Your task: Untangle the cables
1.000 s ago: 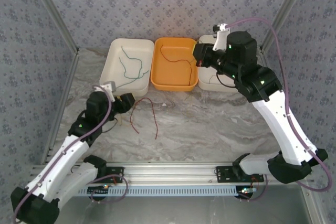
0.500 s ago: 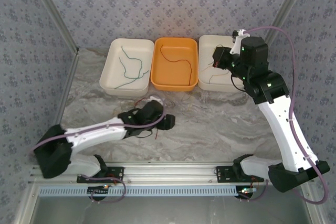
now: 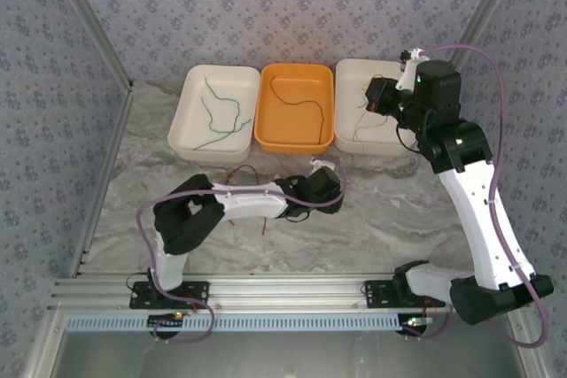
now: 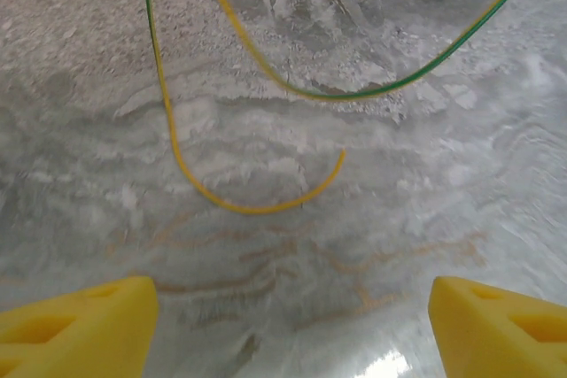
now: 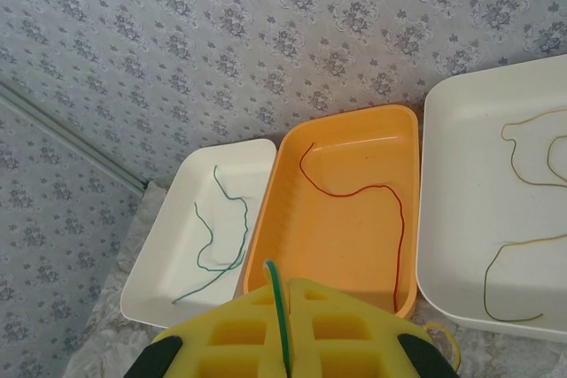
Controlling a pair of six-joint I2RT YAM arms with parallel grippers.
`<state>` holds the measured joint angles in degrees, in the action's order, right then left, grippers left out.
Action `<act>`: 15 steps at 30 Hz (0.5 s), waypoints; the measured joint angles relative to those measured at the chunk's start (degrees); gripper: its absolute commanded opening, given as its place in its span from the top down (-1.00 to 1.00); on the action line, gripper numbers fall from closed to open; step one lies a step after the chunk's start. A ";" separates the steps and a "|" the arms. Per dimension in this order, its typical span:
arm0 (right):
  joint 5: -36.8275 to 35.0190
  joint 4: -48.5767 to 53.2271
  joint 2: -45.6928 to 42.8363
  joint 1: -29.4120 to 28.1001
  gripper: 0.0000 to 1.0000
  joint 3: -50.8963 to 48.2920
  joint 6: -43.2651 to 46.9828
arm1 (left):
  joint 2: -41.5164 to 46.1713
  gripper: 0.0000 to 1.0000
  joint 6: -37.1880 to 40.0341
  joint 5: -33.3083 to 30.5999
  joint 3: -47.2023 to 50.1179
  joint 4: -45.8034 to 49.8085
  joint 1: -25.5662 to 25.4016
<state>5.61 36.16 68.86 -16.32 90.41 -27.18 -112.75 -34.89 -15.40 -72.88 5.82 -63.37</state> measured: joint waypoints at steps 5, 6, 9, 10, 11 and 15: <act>1.14 0.02 0.02 1.42 1.00 0.46 -0.04 | -5.31 -0.43 0.83 -0.96 -4.68 1.25 -0.02; 1.33 0.00 0.02 1.64 1.00 0.72 -0.13 | -6.45 -0.43 0.87 -1.16 -5.77 1.36 0.00; 1.75 -0.13 0.02 2.12 1.00 1.25 -0.26 | -8.74 -0.31 1.09 -2.08 -8.17 2.60 0.00; 1.86 -0.24 0.02 2.25 1.00 1.33 -0.28 | -9.46 -0.23 1.25 -2.47 -9.16 3.50 0.00; 2.05 -0.31 0.02 2.40 1.00 1.36 -0.31 | -10.21 -0.16 1.27 -3.23 -10.16 4.35 0.00; 2.89 -0.42 0.04 3.28 1.00 1.40 -0.42 | -12.59 0.86 1.42 -5.90 -13.81 6.91 0.02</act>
<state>8.49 35.75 68.90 -13.04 91.81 -27.59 -125.34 -33.47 -21.30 -86.70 12.73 -63.35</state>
